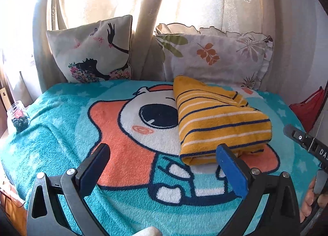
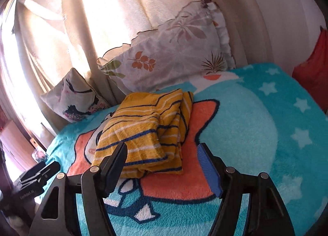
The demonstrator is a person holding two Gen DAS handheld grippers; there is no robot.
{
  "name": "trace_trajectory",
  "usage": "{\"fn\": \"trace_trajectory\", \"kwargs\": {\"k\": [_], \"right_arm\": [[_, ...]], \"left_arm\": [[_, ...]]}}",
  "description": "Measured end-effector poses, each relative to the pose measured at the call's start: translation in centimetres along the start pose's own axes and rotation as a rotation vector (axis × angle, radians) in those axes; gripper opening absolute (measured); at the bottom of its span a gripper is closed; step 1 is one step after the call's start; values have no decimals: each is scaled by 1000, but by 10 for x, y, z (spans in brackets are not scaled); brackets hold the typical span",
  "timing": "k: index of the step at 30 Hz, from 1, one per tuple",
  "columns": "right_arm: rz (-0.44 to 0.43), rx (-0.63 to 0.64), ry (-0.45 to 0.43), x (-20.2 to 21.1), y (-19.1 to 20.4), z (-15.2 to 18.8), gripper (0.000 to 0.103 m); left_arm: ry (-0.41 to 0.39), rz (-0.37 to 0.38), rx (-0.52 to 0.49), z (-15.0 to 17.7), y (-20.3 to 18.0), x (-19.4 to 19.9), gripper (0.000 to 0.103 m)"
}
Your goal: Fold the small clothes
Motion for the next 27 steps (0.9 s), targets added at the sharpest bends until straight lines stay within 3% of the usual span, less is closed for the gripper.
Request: {"fn": "trace_trajectory", "kwargs": {"k": [8,27], "right_arm": [[121,223,49,-16,26,19,78],[154,211,87,-29,19,30,79]], "left_arm": [[26,-2,-61,8,-16,-3,103],[160,71,-62,35,-29,-33,103]]}}
Point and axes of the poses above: each gripper's, at about its wrist camera, not at the fingertips, and x roughly against the way its jaws point, y to its left, z to its underside, the point moved 10 cm from there along -x, roughly the way its jaws point, and after that the axes turned 10 degrees about -z, right-handed, at the moved point
